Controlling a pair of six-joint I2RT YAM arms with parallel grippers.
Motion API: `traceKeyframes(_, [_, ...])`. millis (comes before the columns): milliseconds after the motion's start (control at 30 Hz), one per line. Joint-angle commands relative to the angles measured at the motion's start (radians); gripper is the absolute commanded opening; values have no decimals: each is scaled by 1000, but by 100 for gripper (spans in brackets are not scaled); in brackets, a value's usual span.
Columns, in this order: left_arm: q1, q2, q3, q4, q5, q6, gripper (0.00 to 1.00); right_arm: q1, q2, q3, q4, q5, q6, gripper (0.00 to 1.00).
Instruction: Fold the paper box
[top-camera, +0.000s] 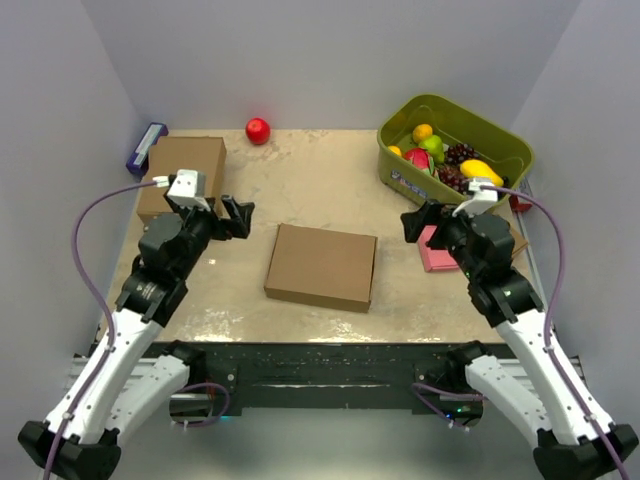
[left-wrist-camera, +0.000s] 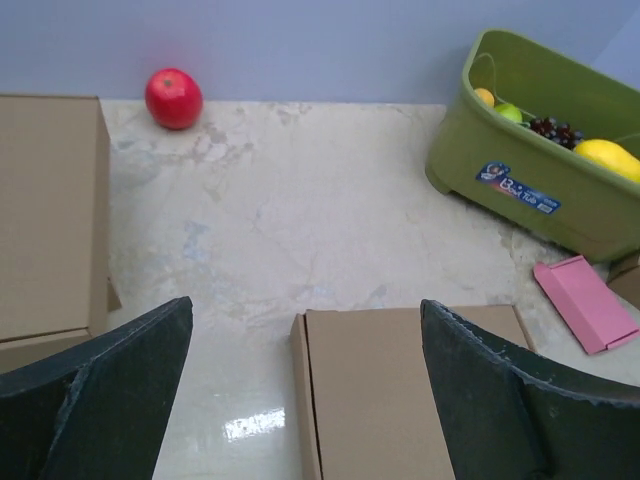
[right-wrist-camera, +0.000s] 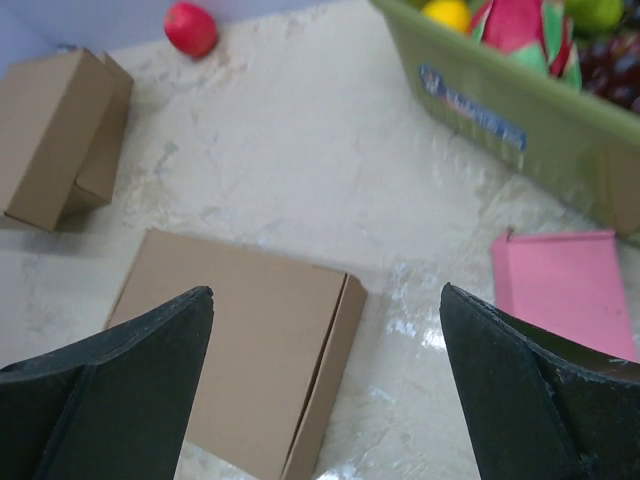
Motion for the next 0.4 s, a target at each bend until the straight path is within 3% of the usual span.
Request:
traceKeyframes(0, [6, -87, 10, -35, -66, 66, 100, -6, -49, 70, -34, 94, -109, 99])
traceKeyframes(367, [6, -126, 27, -61, -47, 43, 100, -4, -83, 67, -72, 112, -126, 99])
